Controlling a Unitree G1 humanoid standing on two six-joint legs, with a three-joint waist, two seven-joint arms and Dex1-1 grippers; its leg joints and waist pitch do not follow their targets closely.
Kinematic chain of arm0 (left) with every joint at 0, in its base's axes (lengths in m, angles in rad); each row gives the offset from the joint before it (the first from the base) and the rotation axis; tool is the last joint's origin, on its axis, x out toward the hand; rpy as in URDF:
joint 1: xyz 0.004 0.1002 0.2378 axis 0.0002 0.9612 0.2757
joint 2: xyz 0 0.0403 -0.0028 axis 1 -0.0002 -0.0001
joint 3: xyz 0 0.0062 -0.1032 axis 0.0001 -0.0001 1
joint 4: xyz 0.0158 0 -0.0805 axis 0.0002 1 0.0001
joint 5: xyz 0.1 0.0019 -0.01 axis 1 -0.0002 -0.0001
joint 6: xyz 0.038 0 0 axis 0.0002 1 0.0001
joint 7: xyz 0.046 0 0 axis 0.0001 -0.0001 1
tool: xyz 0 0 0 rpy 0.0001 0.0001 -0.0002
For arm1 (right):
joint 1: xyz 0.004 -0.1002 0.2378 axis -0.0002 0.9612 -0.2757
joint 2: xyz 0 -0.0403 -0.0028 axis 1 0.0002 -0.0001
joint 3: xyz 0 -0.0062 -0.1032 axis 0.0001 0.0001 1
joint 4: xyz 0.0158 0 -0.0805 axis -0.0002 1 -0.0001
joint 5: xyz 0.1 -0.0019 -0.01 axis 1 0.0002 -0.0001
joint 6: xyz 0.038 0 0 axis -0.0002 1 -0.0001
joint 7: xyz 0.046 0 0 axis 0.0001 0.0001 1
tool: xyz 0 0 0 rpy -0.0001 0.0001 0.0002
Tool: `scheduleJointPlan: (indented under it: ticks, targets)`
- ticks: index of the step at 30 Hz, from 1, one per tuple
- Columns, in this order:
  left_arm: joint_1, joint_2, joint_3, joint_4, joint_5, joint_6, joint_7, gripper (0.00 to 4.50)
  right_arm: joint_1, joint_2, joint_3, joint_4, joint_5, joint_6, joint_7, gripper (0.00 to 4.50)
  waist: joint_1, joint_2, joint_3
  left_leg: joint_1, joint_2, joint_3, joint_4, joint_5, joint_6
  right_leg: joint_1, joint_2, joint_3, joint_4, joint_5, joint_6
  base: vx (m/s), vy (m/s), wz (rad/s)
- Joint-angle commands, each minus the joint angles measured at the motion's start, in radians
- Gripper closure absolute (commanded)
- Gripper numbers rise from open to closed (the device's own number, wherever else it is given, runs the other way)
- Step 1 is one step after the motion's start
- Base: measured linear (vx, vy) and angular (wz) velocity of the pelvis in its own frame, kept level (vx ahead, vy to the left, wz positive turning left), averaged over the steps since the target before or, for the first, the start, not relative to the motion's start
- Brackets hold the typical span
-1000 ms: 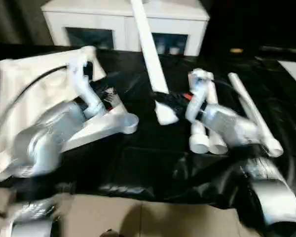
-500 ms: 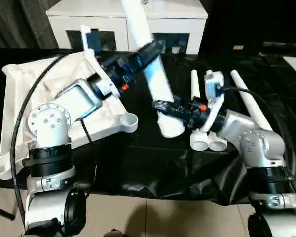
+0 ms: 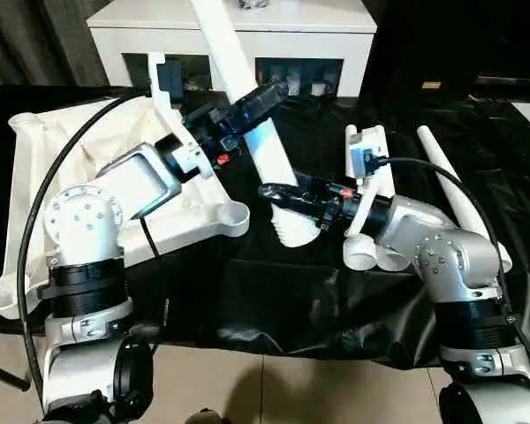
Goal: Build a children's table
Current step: Pick table leg
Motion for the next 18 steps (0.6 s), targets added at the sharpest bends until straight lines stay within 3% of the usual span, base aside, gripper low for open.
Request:
scheduleJointPlan:
  ticks: [1,7,13,18]
  targets:
    - [0.004,0.003,-0.012,-0.033,-0.031,0.021,0.002,1.47,-0.004,-0.002,0.011,-0.016,-0.018,-0.013,-0.004,2.59,-0.002,0.000,-0.076,0.017,0.034,-0.013,-0.071,-0.099,-0.005,0.055,-0.068,0.040,-0.072,-0.015,-0.225,0.000,0.000,0.00]
    - [0.007,0.016,-0.014,-0.030,-0.022,0.014,0.002,1.96,-0.006,-0.011,0.027,-0.018,-0.022,-0.021,-0.009,2.59,-0.002,0.003,-0.076,0.016,0.034,-0.014,-0.071,-0.097,-0.010,0.055,-0.068,0.040,-0.071,-0.013,-0.217,0.000,0.000,0.00]
    - [0.014,0.066,-0.067,-0.033,0.067,-0.023,-0.047,2.55,-0.006,-0.021,0.033,-0.021,-0.026,-0.028,-0.015,2.60,-0.004,0.008,-0.077,0.018,0.035,-0.015,-0.071,-0.095,-0.014,0.054,-0.067,0.040,-0.070,-0.002,-0.215,0.000,0.000,0.00]
    - [0.018,0.096,-0.100,-0.039,0.085,-0.022,-0.080,2.65,-0.004,-0.031,0.048,-0.023,-0.046,-0.028,-0.033,2.61,-0.007,0.006,-0.077,0.018,0.033,-0.014,-0.071,-0.096,-0.016,0.055,-0.067,0.039,-0.070,0.005,-0.219,0.000,0.000,0.00]
